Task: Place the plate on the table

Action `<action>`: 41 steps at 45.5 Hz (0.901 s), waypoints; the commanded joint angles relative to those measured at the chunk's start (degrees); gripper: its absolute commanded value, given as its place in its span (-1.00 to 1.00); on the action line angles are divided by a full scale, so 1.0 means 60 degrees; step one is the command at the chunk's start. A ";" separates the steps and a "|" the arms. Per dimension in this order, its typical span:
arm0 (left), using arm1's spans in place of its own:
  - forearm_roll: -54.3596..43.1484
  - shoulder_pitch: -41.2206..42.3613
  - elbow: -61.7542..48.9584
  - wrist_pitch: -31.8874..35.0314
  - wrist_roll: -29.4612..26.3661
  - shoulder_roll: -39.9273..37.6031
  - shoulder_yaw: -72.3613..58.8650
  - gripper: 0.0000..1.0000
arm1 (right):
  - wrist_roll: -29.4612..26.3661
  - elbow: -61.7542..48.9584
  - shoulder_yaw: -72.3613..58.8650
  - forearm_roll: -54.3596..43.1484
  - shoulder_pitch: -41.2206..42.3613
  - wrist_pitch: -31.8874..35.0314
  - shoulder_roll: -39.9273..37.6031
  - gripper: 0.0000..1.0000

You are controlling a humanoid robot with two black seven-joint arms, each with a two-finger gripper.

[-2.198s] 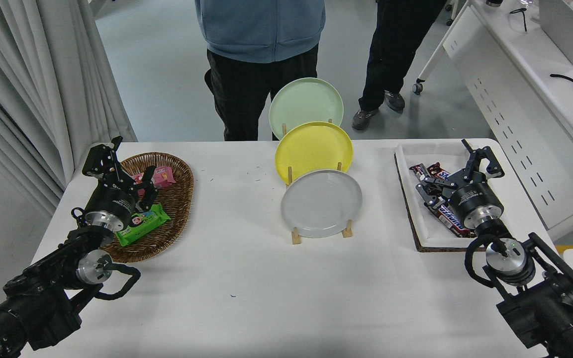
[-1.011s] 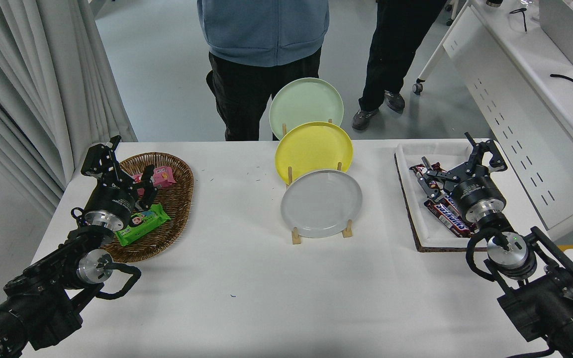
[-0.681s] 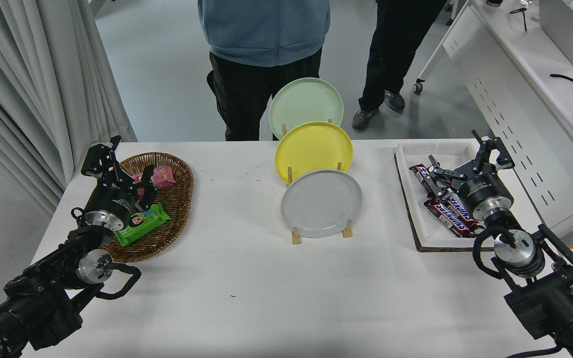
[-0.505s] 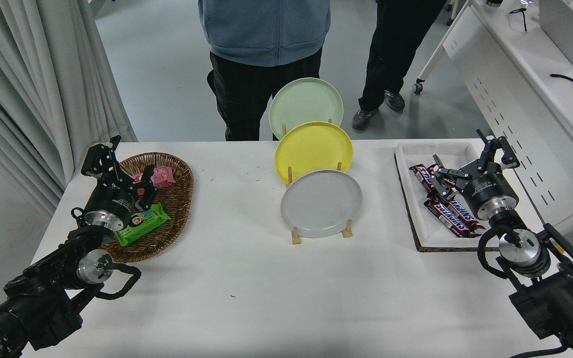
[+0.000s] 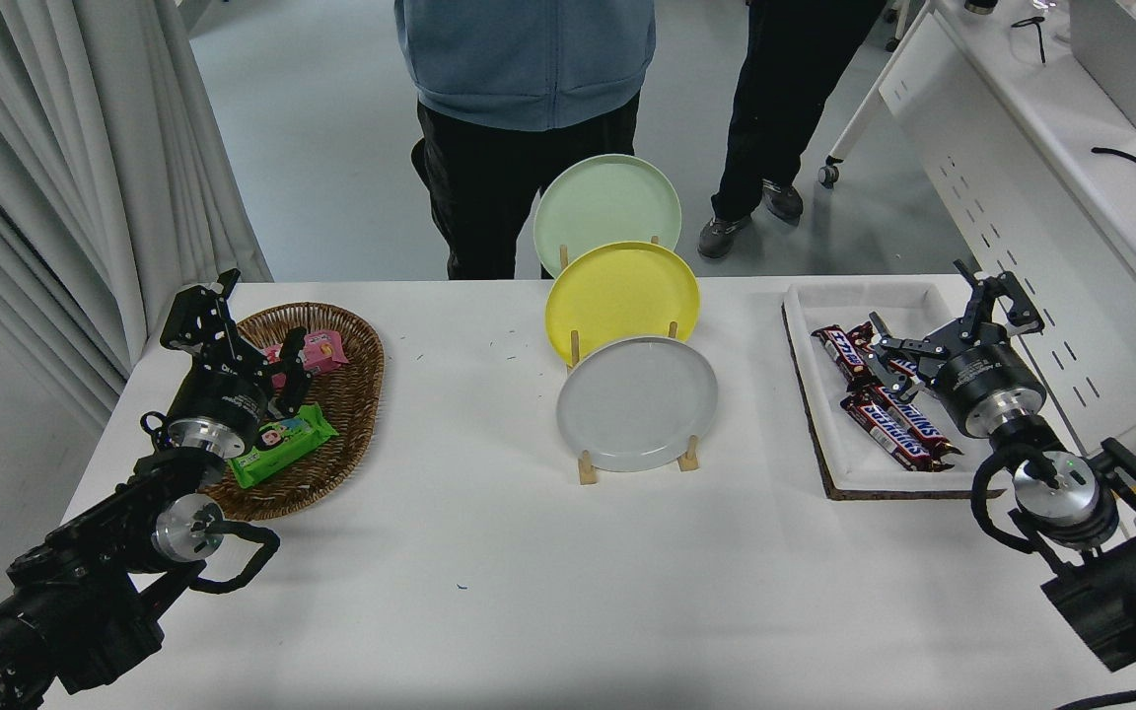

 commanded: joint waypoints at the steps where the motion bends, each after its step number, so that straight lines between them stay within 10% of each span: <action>1: 0.0001 0.0005 0.0000 -0.0009 0.0001 0.0000 0.0000 1.00 | -0.0013 0.0101 -0.2958 0.0329 0.1232 0.0013 -0.1156 0.98; 41: 0.0001 0.0005 0.0000 -0.0009 0.0001 0.0000 0.0000 1.00 | -0.0013 0.0936 -0.8760 0.0534 0.4998 0.0043 -0.2123 0.98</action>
